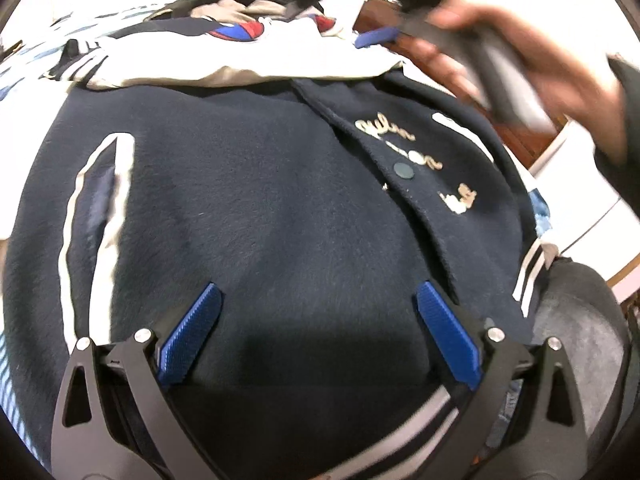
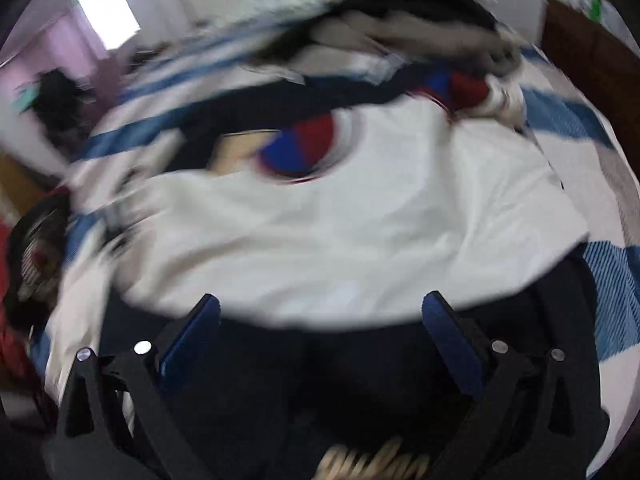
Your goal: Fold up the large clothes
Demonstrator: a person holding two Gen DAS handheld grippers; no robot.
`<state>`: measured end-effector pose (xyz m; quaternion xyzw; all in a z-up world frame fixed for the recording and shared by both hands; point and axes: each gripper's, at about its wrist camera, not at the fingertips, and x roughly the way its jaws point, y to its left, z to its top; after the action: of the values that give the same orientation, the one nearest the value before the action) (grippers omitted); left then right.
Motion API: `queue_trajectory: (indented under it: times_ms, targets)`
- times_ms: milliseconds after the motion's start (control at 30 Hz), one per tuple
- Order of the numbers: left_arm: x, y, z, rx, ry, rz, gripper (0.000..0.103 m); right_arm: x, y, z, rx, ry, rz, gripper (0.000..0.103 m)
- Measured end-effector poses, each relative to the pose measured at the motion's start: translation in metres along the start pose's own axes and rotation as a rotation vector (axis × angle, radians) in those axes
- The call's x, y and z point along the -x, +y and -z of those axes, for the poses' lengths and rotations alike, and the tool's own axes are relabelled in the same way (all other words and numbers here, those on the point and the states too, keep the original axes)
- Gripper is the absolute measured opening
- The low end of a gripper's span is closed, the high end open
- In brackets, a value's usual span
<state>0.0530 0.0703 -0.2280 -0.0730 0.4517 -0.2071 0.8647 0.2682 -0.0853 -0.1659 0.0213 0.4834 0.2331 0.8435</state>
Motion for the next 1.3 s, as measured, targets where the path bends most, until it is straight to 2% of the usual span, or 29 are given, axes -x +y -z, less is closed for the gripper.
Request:
queue_trajectory:
  times_ms: [133,267,333,400,500,700,833,900,1033,1167,1233,1267,1300]
  targets:
    - [0.03,0.009,0.006,0.043,-0.059,-0.03,0.097,0.036,0.027,0.06,0.032,-0.053,-0.114,0.099]
    - [0.073,0.021,0.012,0.1,-0.171,-0.091,0.097,0.057,0.031,0.126,-0.062,-0.103,-0.217,0.099]
    - [0.093,0.035,0.018,0.16,-0.219,-0.148,0.097,0.05,0.033,0.152,-0.096,-0.054,-0.257,0.099]
    - [0.111,0.054,0.027,0.247,-0.255,-0.221,0.097,0.023,0.039,0.176,-0.056,0.061,-0.203,0.099]
    - [0.13,0.09,0.041,0.409,-0.284,-0.295,0.097,0.015,0.054,0.185,0.108,0.049,-0.119,0.099]
    - [0.144,0.152,0.083,0.772,-0.341,-0.196,0.097,0.019,0.059,0.196,0.161,0.01,-0.083,0.099]
    - [0.148,0.182,0.103,0.92,-0.389,-0.151,0.097,0.023,0.061,0.198,0.161,0.005,-0.074,0.099]
    - [0.15,0.201,0.113,1.024,-0.435,-0.103,0.097,0.022,0.061,0.2,0.17,0.001,-0.067,0.099]
    - [0.146,0.226,0.121,1.17,-0.498,-0.022,0.097,0.027,0.061,0.205,0.177,-0.005,-0.071,0.099]
    - [0.139,0.241,0.123,1.27,-0.533,0.005,0.097,0.03,0.06,0.209,0.197,-0.011,-0.078,0.099]
    - [0.136,0.243,0.119,1.28,-0.539,-0.007,0.097,0.03,0.06,0.21,0.21,-0.012,-0.078,0.099]
    - [0.136,0.244,0.116,1.269,-0.545,-0.022,0.094,0.031,0.06,0.21,0.214,-0.013,-0.08,0.099]
    - [0.137,0.244,0.114,1.258,-0.551,-0.036,0.08,0.031,0.06,0.211,0.219,-0.013,-0.083,0.099]
